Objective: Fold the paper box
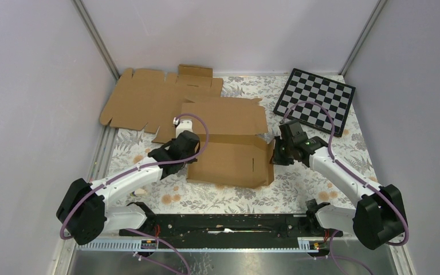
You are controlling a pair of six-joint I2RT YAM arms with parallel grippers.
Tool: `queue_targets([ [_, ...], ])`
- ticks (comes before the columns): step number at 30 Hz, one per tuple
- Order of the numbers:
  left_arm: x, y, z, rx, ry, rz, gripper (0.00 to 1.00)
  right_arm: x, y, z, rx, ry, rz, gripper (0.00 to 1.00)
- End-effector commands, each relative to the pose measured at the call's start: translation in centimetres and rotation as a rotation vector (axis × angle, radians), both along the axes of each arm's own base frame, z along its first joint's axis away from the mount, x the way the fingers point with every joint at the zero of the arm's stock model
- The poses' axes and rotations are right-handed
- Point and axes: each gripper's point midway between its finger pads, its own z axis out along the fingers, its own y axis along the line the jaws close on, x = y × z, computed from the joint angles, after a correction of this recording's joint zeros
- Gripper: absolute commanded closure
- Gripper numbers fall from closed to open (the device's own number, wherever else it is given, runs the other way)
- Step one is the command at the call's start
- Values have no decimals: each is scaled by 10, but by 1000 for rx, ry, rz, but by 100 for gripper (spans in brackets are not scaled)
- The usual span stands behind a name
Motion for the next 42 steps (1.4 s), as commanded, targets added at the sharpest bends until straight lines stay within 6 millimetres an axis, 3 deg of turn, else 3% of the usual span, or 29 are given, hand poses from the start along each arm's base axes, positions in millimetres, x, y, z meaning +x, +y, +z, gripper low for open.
queue_targets([
  [1,3,-18,10,-91,-37,-10,100,3,34,35,173,-24,60,100],
  [8,1,-30,14,-107,-36,-29,100,2,54,40,188,-26,111,98],
  [16,1,-28,9,-95,-27,-20,100,2,52,31,142,-34,144,70],
  [25,1,-30,9,-103,-24,-24,100,-2,69,10,212,25,180,65],
  [32,-1,-30,8,-99,-21,-28,100,-4,83,1,270,69,231,43],
  [42,-1,-31,6,-107,-20,-27,100,-5,83,-21,186,128,246,38],
])
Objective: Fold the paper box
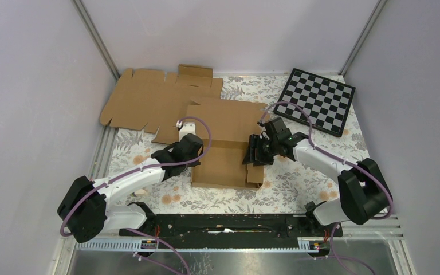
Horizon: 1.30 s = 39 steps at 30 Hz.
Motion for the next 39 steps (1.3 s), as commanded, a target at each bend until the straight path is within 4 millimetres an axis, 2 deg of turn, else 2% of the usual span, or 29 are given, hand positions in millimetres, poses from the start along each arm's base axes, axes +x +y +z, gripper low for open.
queue_targets([
  [1,11,-18,15,-82,-53,-9,100,-4,-1,-17,-116,18,48,38],
  [6,11,-18,13,-80,-48,-7,100,-6,-15,-35,-332,51,58,37],
  [11,10,-15,12,-72,-46,2,100,-4,-25,-31,-428,2,47,37],
  [16,12,-15,11,-68,-45,5,100,-3,-47,-37,-601,-34,54,37],
  [27,10,-14,7,-62,-29,15,100,1,-70,-59,-761,-29,84,38],
  [31,10,-14,8,-61,-31,15,100,5,-63,-50,-729,-49,81,39],
  [33,10,-14,8,-63,-31,14,100,7,-50,-39,-652,-70,92,40],
  [37,11,-16,7,-63,-29,12,100,-4,-8,-7,-386,-90,161,40],
  [39,10,-15,7,-60,-28,11,100,-2,-4,8,-344,-123,148,40],
])
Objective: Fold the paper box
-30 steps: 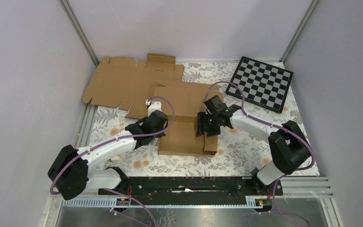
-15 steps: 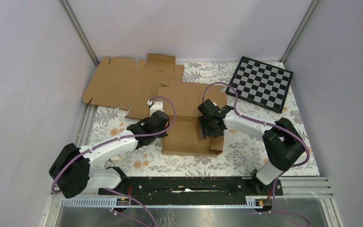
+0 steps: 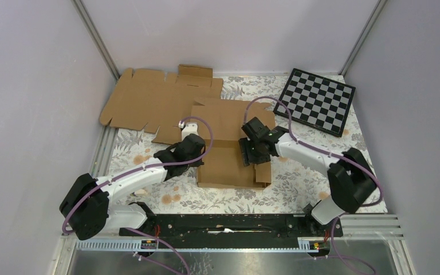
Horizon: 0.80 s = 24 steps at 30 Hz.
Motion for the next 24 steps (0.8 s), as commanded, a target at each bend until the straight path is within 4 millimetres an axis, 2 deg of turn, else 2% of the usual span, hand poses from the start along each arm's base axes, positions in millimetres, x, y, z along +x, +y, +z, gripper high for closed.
queue_targets([
  [1,10,1,10,5,-42,18,100,-8,5,35,109,-28,39,40],
  [3,10,2,9,8,-42,21,100,-8,1,43,138,-39,27,40],
  [6,9,4,8,14,-42,25,100,-4,-17,51,191,-37,-38,43],
  [10,8,8,3,23,-33,40,100,8,-56,66,216,-125,-179,45],
  [12,7,10,-2,21,-20,49,100,12,-79,74,214,-186,-266,43],
  [18,5,10,-3,-69,0,67,100,13,-125,57,213,-167,-499,41],
  [20,7,8,5,-130,-10,66,100,15,-129,55,258,-166,-539,41],
  [22,8,8,14,-203,-16,67,100,16,-119,58,377,-150,-531,40],
  [24,8,9,23,-279,-12,65,100,16,-107,65,498,-142,-506,20],
])
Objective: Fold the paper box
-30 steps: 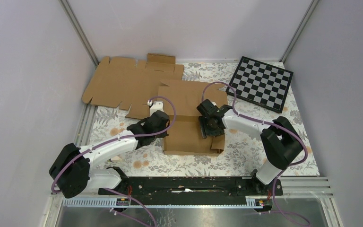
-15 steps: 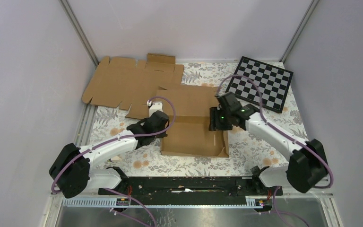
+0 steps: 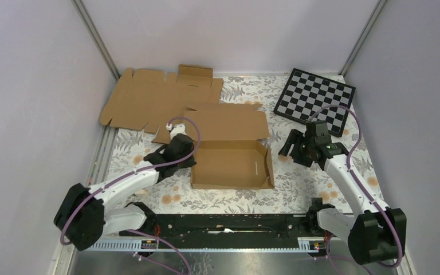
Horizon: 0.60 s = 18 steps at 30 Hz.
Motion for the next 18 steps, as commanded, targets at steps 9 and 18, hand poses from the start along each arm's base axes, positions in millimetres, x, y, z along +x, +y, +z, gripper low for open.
queue_targets([
  [9,12,-7,58,-395,-57,-6,100,-3,38,14,463,-93,-5,11],
  [18,13,-9,70,-444,-78,-32,100,-2,70,44,827,-265,110,13],
])
